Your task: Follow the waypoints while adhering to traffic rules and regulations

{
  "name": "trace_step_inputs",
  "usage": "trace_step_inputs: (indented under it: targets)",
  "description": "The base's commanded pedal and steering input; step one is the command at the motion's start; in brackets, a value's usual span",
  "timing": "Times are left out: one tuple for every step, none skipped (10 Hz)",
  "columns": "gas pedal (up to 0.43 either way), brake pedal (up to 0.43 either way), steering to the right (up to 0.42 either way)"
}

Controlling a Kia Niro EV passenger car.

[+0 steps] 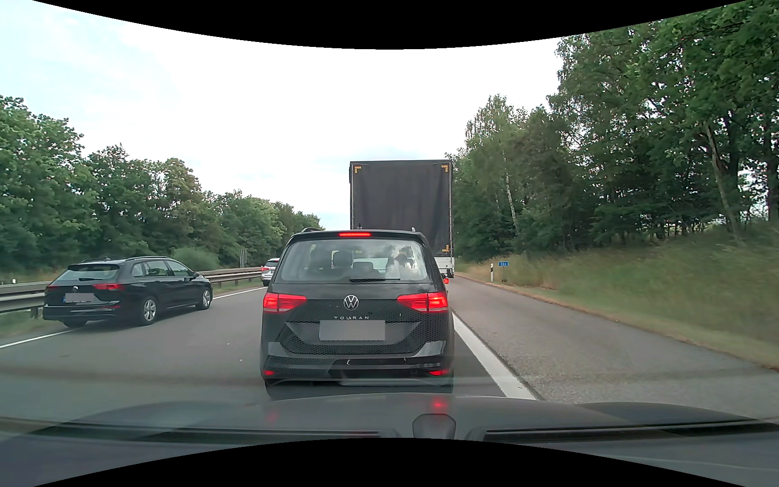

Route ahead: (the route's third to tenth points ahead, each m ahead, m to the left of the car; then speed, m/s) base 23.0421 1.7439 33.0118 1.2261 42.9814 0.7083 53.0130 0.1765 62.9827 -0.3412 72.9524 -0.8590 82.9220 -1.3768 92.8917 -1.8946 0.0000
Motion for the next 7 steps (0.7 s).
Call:
trace_step_inputs:
  targets:
    - [0.0, 0.244, -0.002]
    - [0.0, 0.244, -0.002]
    - [0.0, 0.244, -0.002]
    - [0.0, 0.244, -0.002]
    - [0.0, 0.244, -0.002]
    - [0.0, 0.244, -0.002]
    - [0.0, 0.244, -0.002]
